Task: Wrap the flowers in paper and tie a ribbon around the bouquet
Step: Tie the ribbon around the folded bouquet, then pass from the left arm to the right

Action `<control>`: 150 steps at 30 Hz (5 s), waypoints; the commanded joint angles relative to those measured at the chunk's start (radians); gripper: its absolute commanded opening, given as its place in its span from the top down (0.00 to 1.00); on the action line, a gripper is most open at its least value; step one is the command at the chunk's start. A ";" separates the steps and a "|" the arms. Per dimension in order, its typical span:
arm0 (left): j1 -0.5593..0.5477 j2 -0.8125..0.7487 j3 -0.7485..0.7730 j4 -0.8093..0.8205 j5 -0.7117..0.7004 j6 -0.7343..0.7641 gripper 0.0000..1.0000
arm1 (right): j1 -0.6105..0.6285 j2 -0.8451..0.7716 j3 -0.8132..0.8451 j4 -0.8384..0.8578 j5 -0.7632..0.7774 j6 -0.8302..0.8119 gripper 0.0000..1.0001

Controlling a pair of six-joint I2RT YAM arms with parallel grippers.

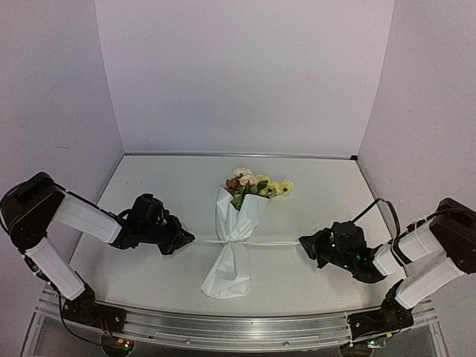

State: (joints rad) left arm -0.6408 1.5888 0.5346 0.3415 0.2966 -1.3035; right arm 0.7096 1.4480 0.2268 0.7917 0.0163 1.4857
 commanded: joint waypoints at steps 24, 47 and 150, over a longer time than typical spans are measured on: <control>0.169 -0.103 -0.176 -0.207 -0.177 0.096 1.00 | -0.186 -0.363 -0.067 -0.649 0.203 -0.104 1.00; 0.140 -0.092 -0.071 -0.355 -0.242 0.337 1.00 | -0.178 -0.278 0.180 -1.030 0.186 -0.355 1.00; -0.261 0.203 0.657 -0.435 0.134 1.110 1.00 | 0.169 0.287 0.567 -0.257 -0.342 -0.011 0.56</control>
State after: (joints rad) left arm -0.9001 1.7823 1.1461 -0.1299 0.4416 -0.2112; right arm 0.8706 1.7191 0.8128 0.4883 -0.3290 1.4336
